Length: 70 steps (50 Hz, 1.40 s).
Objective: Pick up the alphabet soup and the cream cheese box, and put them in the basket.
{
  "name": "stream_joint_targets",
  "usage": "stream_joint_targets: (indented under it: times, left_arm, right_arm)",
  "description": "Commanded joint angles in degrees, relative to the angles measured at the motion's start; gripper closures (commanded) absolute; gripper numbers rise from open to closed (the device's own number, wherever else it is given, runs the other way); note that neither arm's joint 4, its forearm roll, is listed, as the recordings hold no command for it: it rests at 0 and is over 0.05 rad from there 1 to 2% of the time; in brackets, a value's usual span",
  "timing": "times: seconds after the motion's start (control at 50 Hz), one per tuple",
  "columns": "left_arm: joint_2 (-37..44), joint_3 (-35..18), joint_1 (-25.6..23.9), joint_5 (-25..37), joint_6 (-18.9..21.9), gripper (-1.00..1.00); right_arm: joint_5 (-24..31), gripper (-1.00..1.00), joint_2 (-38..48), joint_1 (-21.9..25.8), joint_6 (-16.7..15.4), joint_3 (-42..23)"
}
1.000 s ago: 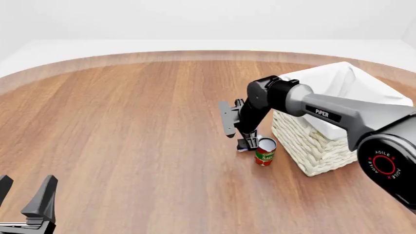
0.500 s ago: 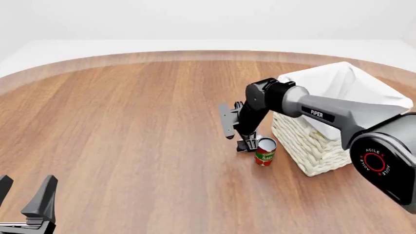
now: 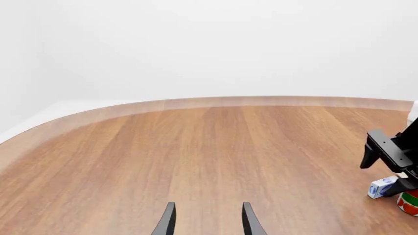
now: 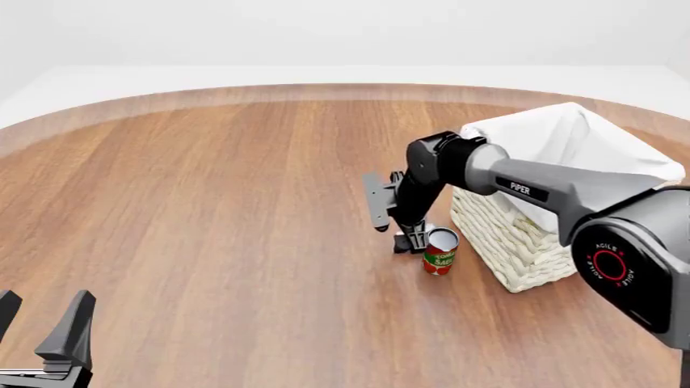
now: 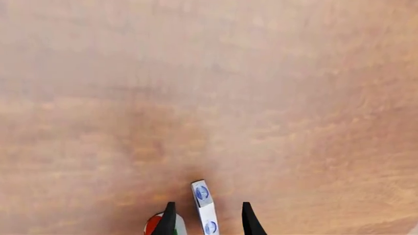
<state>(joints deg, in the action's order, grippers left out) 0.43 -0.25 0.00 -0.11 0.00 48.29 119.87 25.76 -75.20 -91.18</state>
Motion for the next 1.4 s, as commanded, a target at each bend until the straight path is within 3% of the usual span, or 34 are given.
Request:
stream_joint_targets:
  times: [0.02, 1.4]
  left_arm:
    - [0.00, 0.00, 0.00, 0.00, 0.00, -1.00]
    - [0.00, 0.00, 0.00, 0.00, 0.00, -1.00]
  right_arm:
    - [0.49, -1.00, 0.50, -0.30, 0.17, -0.42]
    - [3.27, -1.00, 4.22, -0.76, 2.76, -3.31]
